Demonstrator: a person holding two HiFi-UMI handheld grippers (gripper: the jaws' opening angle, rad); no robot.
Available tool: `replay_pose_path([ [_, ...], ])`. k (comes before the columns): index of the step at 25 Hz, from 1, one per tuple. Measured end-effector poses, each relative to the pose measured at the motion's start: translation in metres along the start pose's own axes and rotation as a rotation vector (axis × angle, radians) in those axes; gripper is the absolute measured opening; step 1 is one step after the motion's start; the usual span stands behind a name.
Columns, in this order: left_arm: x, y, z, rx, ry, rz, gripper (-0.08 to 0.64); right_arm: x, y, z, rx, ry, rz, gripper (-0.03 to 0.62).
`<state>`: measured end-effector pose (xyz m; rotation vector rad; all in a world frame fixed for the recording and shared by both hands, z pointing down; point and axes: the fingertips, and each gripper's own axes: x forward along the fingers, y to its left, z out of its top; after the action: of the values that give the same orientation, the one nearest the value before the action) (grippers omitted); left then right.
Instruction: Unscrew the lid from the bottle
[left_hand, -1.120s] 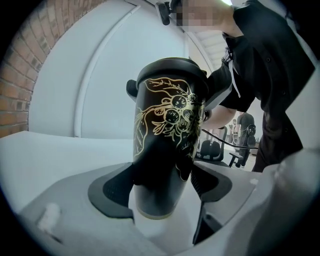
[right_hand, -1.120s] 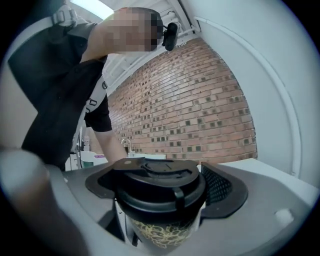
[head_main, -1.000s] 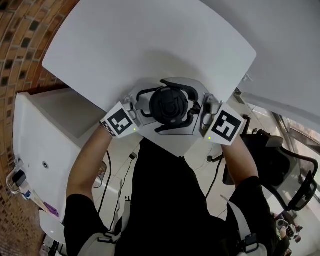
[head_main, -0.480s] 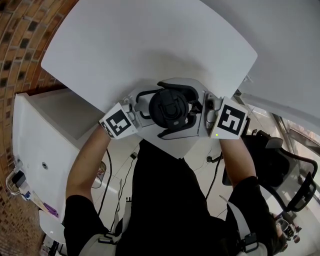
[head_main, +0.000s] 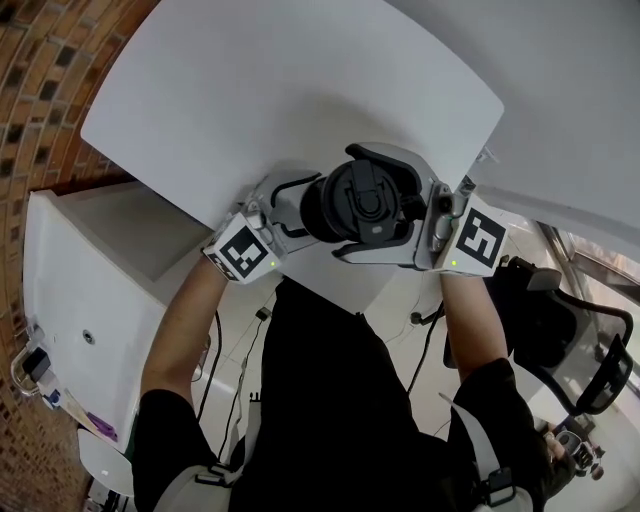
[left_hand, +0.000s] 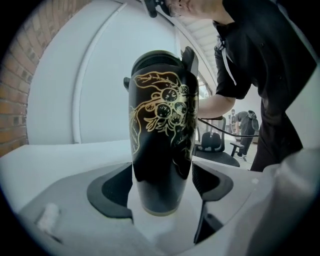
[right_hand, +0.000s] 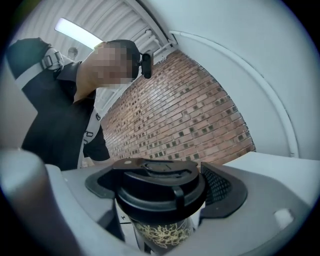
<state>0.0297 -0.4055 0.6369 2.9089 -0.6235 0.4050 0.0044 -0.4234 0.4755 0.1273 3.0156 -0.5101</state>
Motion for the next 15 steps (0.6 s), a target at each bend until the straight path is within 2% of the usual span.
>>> replay_pose_path([
  [3, -0.005, 0.004, 0.002, 0.000, -0.016, 0.040, 0.391, -0.007, -0.003, 0.000, 0.001, -0.013, -0.037, 0.479],
  [12, -0.028, 0.003, -0.020, -0.036, 0.034, 0.055, 0.390, -0.017, -0.001, -0.001, -0.063, -0.013, -0.089, 0.477],
  [15, -0.035, -0.003, -0.019, -0.047, 0.042, 0.057, 0.388, -0.007, 0.010, 0.003, -0.049, -0.015, -0.094, 0.477],
])
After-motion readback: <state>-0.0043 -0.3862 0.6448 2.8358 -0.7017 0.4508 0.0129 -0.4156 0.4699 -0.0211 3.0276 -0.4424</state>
